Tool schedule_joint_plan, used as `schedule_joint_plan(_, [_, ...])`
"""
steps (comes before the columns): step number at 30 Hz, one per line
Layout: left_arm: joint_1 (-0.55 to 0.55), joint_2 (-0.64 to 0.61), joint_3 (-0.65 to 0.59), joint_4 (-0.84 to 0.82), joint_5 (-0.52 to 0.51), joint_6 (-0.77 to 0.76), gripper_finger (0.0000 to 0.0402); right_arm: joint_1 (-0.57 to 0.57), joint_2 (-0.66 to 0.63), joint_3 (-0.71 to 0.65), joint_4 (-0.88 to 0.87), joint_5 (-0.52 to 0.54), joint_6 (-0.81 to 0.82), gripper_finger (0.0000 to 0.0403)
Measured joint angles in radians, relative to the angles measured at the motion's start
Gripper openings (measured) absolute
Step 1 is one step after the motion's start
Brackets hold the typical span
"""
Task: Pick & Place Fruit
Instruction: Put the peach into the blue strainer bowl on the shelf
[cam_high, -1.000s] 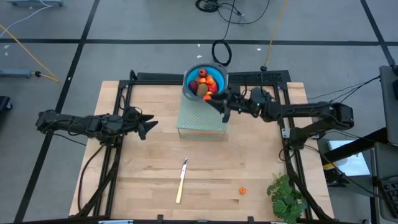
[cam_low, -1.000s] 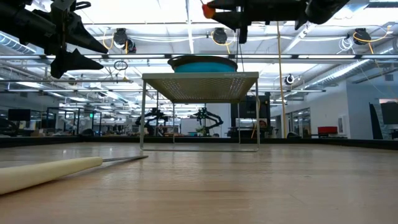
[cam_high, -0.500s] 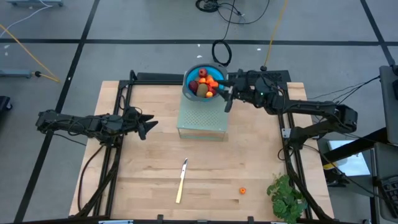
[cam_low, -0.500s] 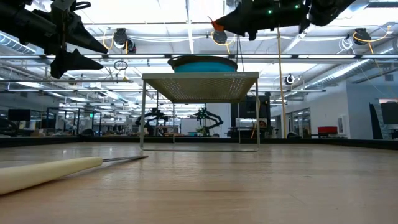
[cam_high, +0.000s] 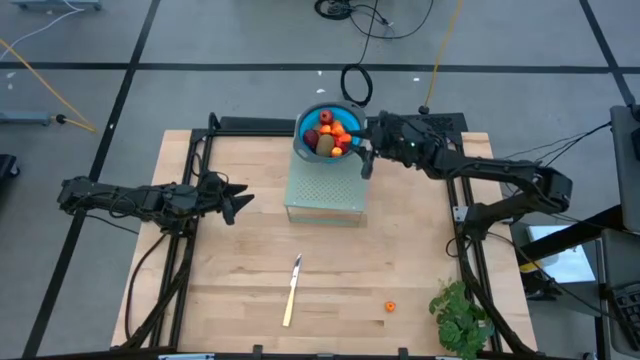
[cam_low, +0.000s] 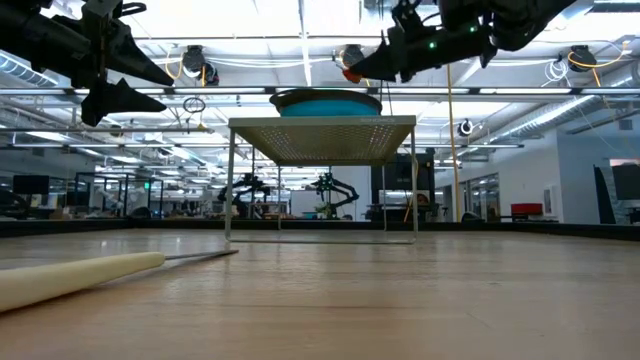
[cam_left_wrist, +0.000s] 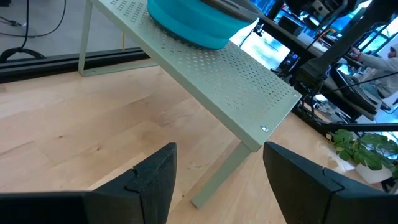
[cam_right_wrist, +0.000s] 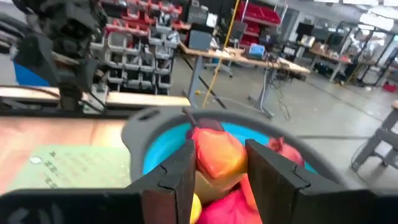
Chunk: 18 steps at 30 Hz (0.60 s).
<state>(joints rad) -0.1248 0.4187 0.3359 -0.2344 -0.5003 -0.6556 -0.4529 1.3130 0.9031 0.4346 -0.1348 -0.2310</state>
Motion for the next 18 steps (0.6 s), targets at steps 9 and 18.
schedule_joint_plan(9, [0.0, 0.0, 0.0, 0.001, -0.001, -0.002, 0.0241, -0.046, 0.039, 0.0, -0.014, -0.053, 0.002, 0.0123])
schedule_joint_plan(18, [0.0, 0.0, 0.0, 0.001, -0.011, -0.004, 0.0241, -0.051, 0.075, 0.0, -0.017, -0.083, 0.001, 0.0123])
